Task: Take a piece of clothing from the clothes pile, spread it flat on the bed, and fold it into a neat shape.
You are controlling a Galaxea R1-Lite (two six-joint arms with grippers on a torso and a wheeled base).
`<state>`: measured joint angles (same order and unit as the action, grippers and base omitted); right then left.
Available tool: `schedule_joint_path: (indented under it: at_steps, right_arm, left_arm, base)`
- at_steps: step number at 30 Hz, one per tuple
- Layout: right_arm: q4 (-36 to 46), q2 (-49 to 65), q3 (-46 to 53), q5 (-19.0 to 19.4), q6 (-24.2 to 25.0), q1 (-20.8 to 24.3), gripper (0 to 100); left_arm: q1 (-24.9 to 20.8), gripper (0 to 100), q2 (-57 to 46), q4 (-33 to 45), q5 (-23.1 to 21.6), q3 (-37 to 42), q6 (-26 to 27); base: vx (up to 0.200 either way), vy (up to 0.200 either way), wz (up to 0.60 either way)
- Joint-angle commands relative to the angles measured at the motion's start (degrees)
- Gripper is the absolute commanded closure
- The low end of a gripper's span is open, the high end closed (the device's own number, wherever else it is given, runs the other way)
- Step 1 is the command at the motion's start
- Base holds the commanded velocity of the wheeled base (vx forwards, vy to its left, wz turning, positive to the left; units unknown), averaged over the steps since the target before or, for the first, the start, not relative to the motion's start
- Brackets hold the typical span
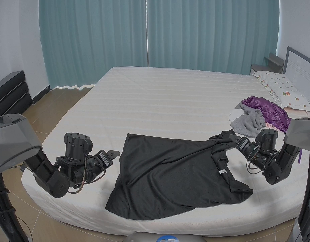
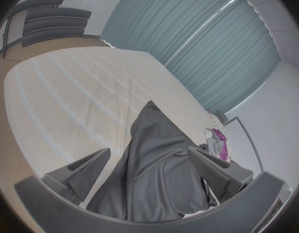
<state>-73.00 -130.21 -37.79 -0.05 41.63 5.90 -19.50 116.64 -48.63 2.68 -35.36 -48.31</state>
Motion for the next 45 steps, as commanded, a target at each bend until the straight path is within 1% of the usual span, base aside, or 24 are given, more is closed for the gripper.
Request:
schedule_joint_path:
  at_steps: [1,5,12,20,24,30,39,45]
  right_arm:
    - [-7.5,2.1,10.5,0.1,0.8,1.9,0]
    - [-11.2,1.4,15.0,0.2,3.1,3.2,0]
    - [-13.0,2.1,18.3,0.2,3.4,4.2,0]
    - [-15.9,1.4,19.8,0.2,3.4,4.5,0]
    - [-15.9,1.3,19.9,0.2,3.5,4.9,0]
    - [-15.9,1.3,19.9,0.2,3.5,5.3,0]
    - [-15.9,1.2,19.9,0.2,3.5,5.2,0]
    - [-15.9,1.2,19.9,0.2,3.5,5.3,0]
  left_arm:
    - [-2.2,0,-1.0,-3.2,0.0,5.2,-3.2]
    - [-2.1,0,-1.1,-5.8,0.0,7.2,-3.4]
    - [-2.2,0,-0.9,-6.7,-0.1,8.5,-3.7]
    - [-2.2,0,-1.0,-6.7,-0.1,7.8,-7.1]
    - [-2.4,0,-1.2,-6.7,-0.1,7.7,-7.2]
    - [-3.2,0,-1.2,-6.8,-0.1,7.7,-7.2]
    - [-3.2,0,-1.1,-6.8,-0.1,7.7,-7.2]
    - [-3.3,0,-1.0,-6.7,0.0,7.8,-7.1]
  base:
    - [0.000,0.000,0.00]
    - [0.000,0.000,0.00]
    - [-0.171,0.000,0.00]
    - [0.000,0.000,0.00]
    - [0.000,0.000,0.00]
    - [0.000,-0.200,0.00]
    - [0.000,-0.200,0.00]
    - [0.000,0.000,0.00]
